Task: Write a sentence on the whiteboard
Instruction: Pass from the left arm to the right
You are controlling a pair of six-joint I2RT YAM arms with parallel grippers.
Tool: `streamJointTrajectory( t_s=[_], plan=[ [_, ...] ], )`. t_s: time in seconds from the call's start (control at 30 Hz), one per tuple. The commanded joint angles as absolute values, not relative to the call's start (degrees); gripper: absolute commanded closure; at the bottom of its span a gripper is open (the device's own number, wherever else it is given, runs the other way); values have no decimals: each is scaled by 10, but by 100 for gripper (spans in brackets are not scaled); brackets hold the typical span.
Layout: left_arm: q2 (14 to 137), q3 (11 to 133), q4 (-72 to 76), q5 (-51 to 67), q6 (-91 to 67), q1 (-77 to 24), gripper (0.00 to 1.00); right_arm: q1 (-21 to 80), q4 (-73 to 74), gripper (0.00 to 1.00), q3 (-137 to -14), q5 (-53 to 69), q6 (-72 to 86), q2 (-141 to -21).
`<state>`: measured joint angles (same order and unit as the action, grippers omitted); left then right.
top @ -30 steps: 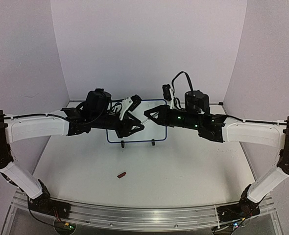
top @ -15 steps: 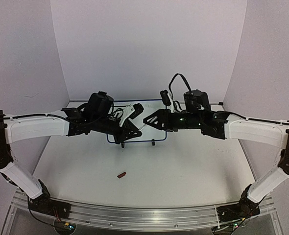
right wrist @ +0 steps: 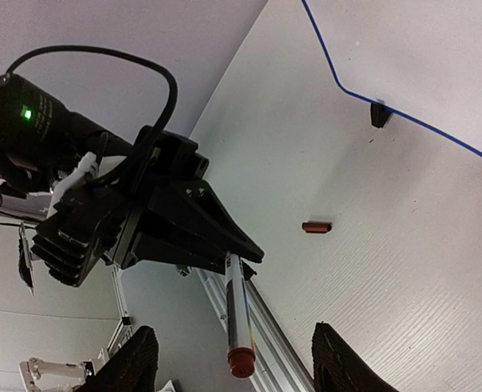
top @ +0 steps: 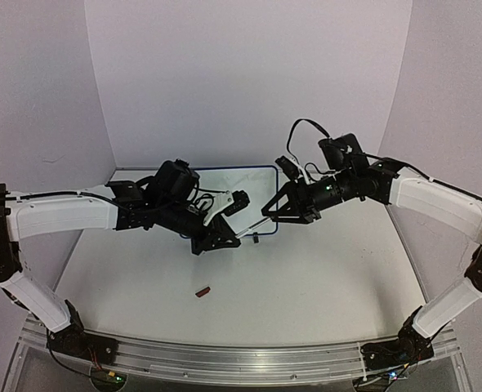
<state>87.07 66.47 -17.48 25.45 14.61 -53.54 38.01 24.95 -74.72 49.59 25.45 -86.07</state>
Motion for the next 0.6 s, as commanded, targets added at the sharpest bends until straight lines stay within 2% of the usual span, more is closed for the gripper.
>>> streamJointTrajectory(
  t_s=[0.0, 0.57],
  plan=[
    [884, 705, -180, 283, 142, -536, 100, 385, 279, 41, -771, 531, 231, -872],
    [907, 735, -198, 312, 146, -539, 100, 414, 252, 70, -795, 550, 229, -928]
  ],
)
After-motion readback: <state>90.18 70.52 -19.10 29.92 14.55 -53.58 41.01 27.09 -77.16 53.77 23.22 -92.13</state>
